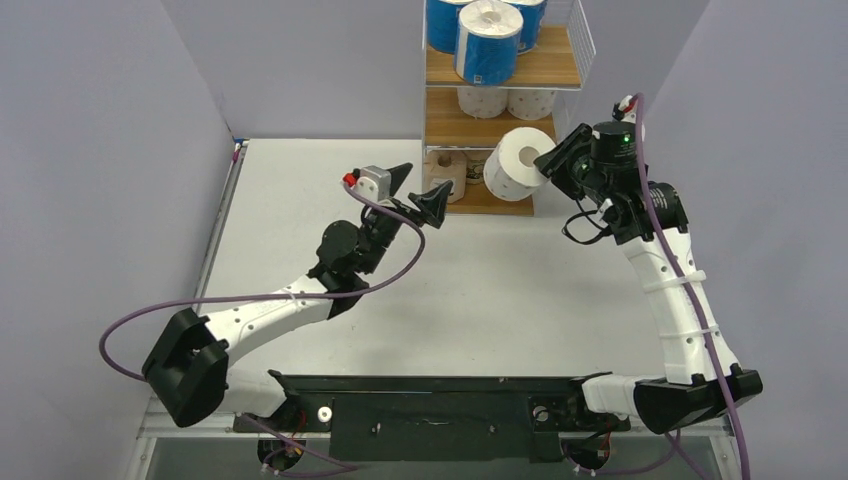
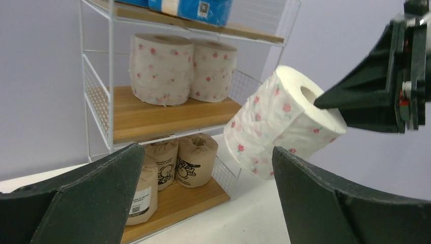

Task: Place and organize the paper towels onto the shelf
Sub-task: Place the paper towel on the shelf.

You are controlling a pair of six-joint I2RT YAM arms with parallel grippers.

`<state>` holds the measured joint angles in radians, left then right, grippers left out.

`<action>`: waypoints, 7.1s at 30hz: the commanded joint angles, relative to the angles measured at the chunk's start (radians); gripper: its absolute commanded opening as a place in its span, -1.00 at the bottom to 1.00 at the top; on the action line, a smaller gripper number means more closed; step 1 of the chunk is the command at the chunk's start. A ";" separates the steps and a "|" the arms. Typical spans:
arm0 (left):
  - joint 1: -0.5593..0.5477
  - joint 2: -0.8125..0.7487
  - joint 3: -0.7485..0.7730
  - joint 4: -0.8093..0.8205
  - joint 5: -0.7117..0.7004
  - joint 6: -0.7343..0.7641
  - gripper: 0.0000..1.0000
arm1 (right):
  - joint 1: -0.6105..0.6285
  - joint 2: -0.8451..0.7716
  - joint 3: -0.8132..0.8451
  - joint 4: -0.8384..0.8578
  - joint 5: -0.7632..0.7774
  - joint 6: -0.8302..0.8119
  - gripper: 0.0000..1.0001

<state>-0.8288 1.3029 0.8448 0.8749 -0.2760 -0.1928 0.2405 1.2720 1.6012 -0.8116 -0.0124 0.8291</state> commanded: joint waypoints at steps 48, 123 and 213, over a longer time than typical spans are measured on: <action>0.123 0.577 0.415 0.209 0.285 0.141 0.93 | 0.021 0.356 0.279 0.291 -0.043 0.156 -0.45; 0.142 0.473 0.482 0.048 0.003 0.155 0.93 | 0.075 0.111 -0.127 0.619 -0.018 0.042 0.01; 0.116 -1.159 -0.504 -1.066 -0.126 -0.445 0.93 | 0.219 0.422 -0.324 1.344 0.099 -0.467 0.41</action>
<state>-0.7124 0.1535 0.3363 -0.2470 -0.4141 -0.6464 0.4530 1.6829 1.2236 0.5343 0.0517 0.3756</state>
